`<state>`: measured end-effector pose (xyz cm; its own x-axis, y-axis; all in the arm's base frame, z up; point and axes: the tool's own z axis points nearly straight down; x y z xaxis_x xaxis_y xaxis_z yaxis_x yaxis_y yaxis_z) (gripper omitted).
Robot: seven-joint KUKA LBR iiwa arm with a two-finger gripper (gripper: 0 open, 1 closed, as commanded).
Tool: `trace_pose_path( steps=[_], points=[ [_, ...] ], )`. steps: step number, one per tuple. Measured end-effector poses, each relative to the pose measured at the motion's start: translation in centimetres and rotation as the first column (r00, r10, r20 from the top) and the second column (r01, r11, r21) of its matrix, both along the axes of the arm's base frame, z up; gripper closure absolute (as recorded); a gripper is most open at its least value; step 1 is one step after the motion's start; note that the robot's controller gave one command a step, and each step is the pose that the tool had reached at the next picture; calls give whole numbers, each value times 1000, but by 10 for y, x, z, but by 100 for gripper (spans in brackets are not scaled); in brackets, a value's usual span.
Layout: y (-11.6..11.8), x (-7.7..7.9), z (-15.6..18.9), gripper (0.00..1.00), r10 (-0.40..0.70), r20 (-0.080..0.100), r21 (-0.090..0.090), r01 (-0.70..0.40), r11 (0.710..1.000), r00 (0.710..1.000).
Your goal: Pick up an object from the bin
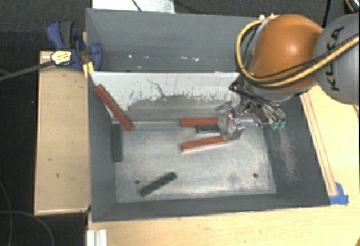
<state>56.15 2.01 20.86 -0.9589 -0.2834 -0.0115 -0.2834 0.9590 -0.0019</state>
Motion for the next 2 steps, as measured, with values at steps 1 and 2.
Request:
trace_pose_path(
  steps=[1,2],
  points=[
    [0,-1,-5,0,0,-9,0,0,1000,1000],
    [5,18,-142,0,-21,-14,0,21,1000,1000]
  ],
)
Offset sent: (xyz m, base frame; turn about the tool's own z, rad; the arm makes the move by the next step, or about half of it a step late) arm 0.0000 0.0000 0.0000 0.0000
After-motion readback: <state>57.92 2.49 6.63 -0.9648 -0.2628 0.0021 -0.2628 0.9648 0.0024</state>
